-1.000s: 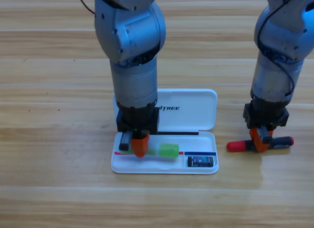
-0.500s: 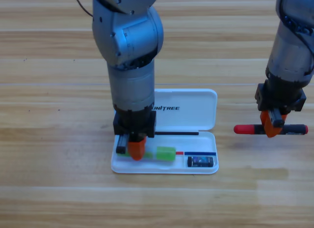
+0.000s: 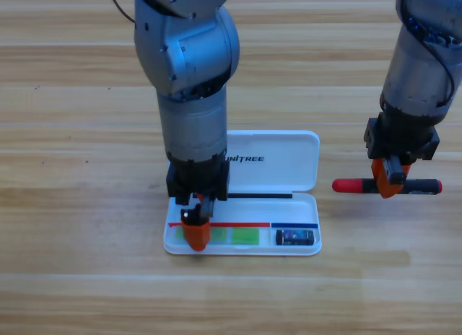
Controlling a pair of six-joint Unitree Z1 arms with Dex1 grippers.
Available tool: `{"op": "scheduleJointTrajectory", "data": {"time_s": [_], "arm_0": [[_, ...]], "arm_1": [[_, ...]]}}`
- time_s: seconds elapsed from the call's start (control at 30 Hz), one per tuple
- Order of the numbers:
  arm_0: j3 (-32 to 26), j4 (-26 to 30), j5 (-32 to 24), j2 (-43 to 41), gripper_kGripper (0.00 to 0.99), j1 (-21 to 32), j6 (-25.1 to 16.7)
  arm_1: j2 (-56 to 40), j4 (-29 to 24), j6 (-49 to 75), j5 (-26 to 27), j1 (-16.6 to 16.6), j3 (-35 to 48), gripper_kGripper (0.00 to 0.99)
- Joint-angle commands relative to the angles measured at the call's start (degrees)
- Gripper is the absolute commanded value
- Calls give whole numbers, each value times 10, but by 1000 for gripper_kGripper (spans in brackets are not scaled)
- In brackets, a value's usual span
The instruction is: Clean up eraser and pencils
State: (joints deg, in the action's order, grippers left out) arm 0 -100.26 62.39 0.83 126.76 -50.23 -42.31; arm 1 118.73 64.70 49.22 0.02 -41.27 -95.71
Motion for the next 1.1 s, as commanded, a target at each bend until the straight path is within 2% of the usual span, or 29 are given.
{"op": "scheduleJointTrajectory", "data": {"time_s": [0.03, 0.13, 0.27, 0.43, 0.57, 0.77, 0.9, 1.1], "arm_0": [[1, 3, -1, -11, 990, -9, 5], [-14, 30, 0, -33, 990, -9, 5], [-20, 68, 7, -103, 990, -4, -9], [-19, 106, 6, -202, 989, 51, -37], [1, 110, 0, -258, 989, 116, -73], [30, 109, -41, -299, 989, 203, -119], [47, 105, -65, -307, 989, 242, -141], [76, 87, -94, -307, 989, 272, -160]], "arm_1": [[4, 13, -8, 6, -32, -8, 0], [19, 24, -16, 6, -44, -31, 0], [44, 35, -26, 5, -66, -70, 0], [86, 67, -39, 5, -94, -137, 0], [128, 86, -47, 4, -111, -193, 0], [191, 102, -56, 1, -128, -269, 0], [222, 108, -59, -6, -134, -309, 0], [245, 117, -62, -9, -137, -341, 0]]}}
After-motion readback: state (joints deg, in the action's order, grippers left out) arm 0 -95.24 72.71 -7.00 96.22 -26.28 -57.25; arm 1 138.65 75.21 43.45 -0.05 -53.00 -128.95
